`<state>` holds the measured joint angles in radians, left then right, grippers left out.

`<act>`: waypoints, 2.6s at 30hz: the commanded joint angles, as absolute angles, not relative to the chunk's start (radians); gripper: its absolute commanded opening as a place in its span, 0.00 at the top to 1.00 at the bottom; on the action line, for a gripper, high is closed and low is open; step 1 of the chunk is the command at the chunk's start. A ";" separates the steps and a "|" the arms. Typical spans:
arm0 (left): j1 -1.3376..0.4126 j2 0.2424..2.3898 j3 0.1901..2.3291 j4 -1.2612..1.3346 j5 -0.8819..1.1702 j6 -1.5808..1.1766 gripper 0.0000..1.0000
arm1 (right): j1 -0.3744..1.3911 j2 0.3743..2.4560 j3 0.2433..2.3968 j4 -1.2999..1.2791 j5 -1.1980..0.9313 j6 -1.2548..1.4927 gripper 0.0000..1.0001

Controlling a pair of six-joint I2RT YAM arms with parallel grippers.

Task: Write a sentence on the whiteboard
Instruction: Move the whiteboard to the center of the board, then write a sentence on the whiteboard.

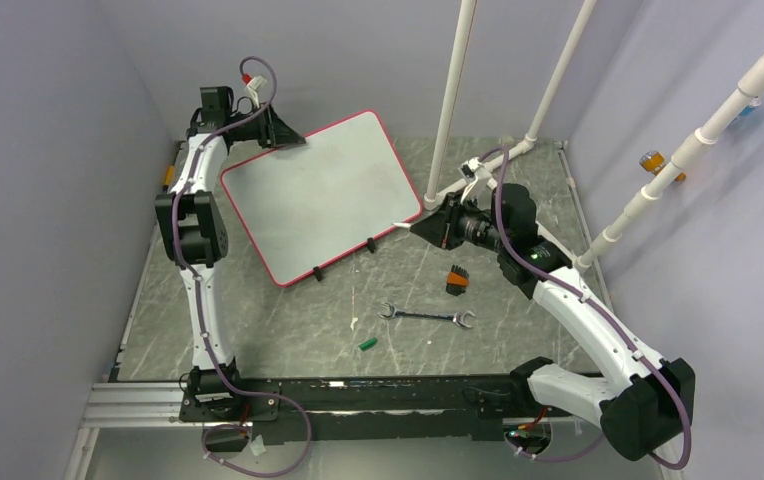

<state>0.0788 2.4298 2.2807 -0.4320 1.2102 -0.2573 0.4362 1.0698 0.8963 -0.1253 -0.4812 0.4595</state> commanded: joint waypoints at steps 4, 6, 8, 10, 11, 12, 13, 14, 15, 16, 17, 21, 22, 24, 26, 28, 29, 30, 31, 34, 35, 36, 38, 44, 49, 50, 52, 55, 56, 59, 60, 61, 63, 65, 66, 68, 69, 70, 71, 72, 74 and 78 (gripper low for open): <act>0.064 2.414 2.306 -0.474 1.268 -0.210 0.68 | 0.449 1.064 0.890 -0.088 -0.482 0.450 1.00; 0.059 2.398 2.300 -0.508 1.261 -0.180 0.72 | 0.452 1.063 0.888 -0.087 -0.482 0.451 1.00; 0.053 2.377 2.277 -0.544 1.246 -0.144 0.76 | 0.454 1.060 0.887 -0.086 -0.481 0.453 1.00; 0.046 2.350 2.240 -0.573 1.228 -0.104 0.83 | 0.457 1.054 0.884 -0.086 -0.479 0.455 1.00; 0.041 2.338 2.225 -0.590 1.213 -0.078 0.84 | 0.458 1.050 0.884 -0.086 -0.479 0.457 1.00; 0.038 2.329 2.213 -0.609 1.196 -0.057 0.85 | 0.459 1.048 0.882 -0.086 -0.478 0.458 1.00; 0.032 2.323 2.206 -0.627 1.180 -0.039 0.86 | 0.461 1.044 0.883 -0.086 -0.477 0.459 1.00; 0.029 2.320 2.204 -0.644 1.171 -0.029 0.86 | 0.462 1.042 0.883 -0.089 -0.477 0.459 1.00; 0.025 2.318 2.201 -0.656 1.170 -0.024 0.87 | 0.465 1.039 0.884 -0.090 -0.475 0.459 1.00; 0.020 2.315 2.194 -0.662 1.176 -0.019 0.89 | 0.466 1.035 0.882 -0.093 -0.474 0.459 1.00; 0.016 2.308 2.180 -0.661 1.181 -0.017 0.89 | 0.468 1.032 0.882 -0.094 -0.472 0.460 1.00; -0.014 2.271 2.128 -0.690 1.174 0.058 0.91 | 0.472 1.015 0.879 -0.103 -0.462 0.460 1.00; -0.025 2.268 2.129 -0.717 1.165 0.083 0.90 | 0.473 1.009 0.879 -0.106 -0.460 0.460 1.00; -0.033 2.273 2.146 -0.769 1.159 0.117 0.90 | 0.475 1.001 0.878 -0.112 -0.458 0.459 1.00; -0.038 2.279 2.159 -0.802 1.166 0.125 0.91 | 0.477 0.997 0.876 -0.115 -0.454 0.459 1.00; -0.050 2.251 2.110 -0.799 1.159 0.130 0.90 | 0.476 0.995 0.875 -0.115 -0.453 0.459 1.00; -0.057 2.225 2.064 -0.779 1.155 0.130 0.89 | 0.476 0.995 0.874 -0.115 -0.453 0.459 1.00; -0.065 2.197 2.013 -0.746 1.152 0.121 0.87 | 0.477 0.994 0.874 -0.114 -0.453 0.459 1.00; -0.075 2.166 1.969 -0.716 1.137 0.107 0.86 | 0.478 0.996 0.876 -0.114 -0.453 0.459 1.00; -0.084 2.113 1.910 -0.689 1.103 0.085 0.81 | 0.479 0.996 0.881 -0.121 -0.453 0.455 1.00; -0.084 2.101 1.902 -0.693 1.104 0.082 0.80 | 0.480 0.998 0.885 -0.126 -0.451 0.452 1.00; -0.085 2.090 1.892 -0.696 1.103 0.081 0.79 | 0.480 0.998 0.886 -0.130 -0.451 0.450 1.00; -0.089 2.061 1.857 -0.676 1.096 0.072 0.74 | 0.480 1.001 0.888 -0.132 -0.451 0.445 1.00; -0.100 2.036 1.847 -0.714 1.034 0.124 0.52 | 0.481 1.015 0.897 -0.129 -0.457 0.448 1.00; -0.068 2.112 1.972 -0.789 1.070 0.147 0.47 | 0.485 1.024 0.919 -0.155 -0.454 0.434 1.00; -0.068 2.128 2.007 -0.826 1.066 0.162 0.47 | 0.485 1.028 0.927 -0.164 -0.456 0.430 1.00; -0.067 2.155 2.072 -0.900 1.052 0.199 0.48 | 0.486 1.037 0.939 -0.178 -0.455 0.420 1.00; -0.066 2.175 2.125 -0.972 1.032 0.228 0.53 | 0.486 1.053 0.944 -0.175 -0.456 0.417 1.00; -0.065 2.179 2.131 -0.984 1.029 0.233 0.55 | 0.487 1.060 0.945 -0.170 -0.460 0.418 1.00; -0.063 2.186 2.136 -1.001 1.011 0.237 0.56 | 0.491 1.076 0.942 -0.157 -0.467 0.424 1.00; -0.063 2.186 2.133 -1.003 1.010 0.240 0.56 | 0.493 1.083 0.942 -0.152 -0.469 0.426 1.00; -0.063 2.186 2.129 -1.008 1.009 0.243 0.56 | 0.497 1.090 0.944 -0.146 -0.470 0.428 1.00; -0.063 2.187 2.124 -1.018 1.008 0.250 0.55 | 0.502 1.097 0.949 -0.146 -0.469 0.427 1.00; -0.063 2.194 2.129 -1.034 1.010 0.258 0.55 | 0.510 1.100 0.953 -0.149 -0.464 0.424 1.00; -0.064 2.199 2.135 -1.044 1.013 0.262 0.55 | 0.513 1.102 0.953 -0.151 -0.462 0.421 1.00; -0.067 2.206 2.146 -1.060 1.021 0.271 0.58 | 0.516 1.104 0.955 -0.153 -0.461 0.419 1.00; -0.068 2.209 2.148 -1.064 1.024 0.272 0.61 | 0.516 1.104 0.956 -0.155 -0.460 0.419 1.00; -0.070 2.209 2.147 -1.067 1.026 0.274 0.62 | 0.518 1.102 0.955 -0.155 -0.459 0.418 1.00; -0.072 2.208 2.143 -1.069 1.029 0.275 0.64 | 0.520 1.101 0.956 -0.157 -0.457 0.417 1.00; -0.072 2.209 2.142 -1.072 1.029 0.275 0.65 | 0.522 1.100 0.956 -0.158 -0.457 0.416 1.00; -0.074 2.209 2.134 -1.074 1.029 0.268 0.66 | 0.522 1.101 0.959 -0.161 -0.456 0.413 1.00; -0.078 2.194 2.106 -1.056 1.050 0.264 0.70 | 0.527 1.109 0.973 -0.161 -0.457 0.411 1.00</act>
<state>-0.0689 2.2078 2.1044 -1.0569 1.0103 0.2420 0.5190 1.1080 0.9134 -0.1841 -0.4690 0.4294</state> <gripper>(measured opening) 0.322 0.150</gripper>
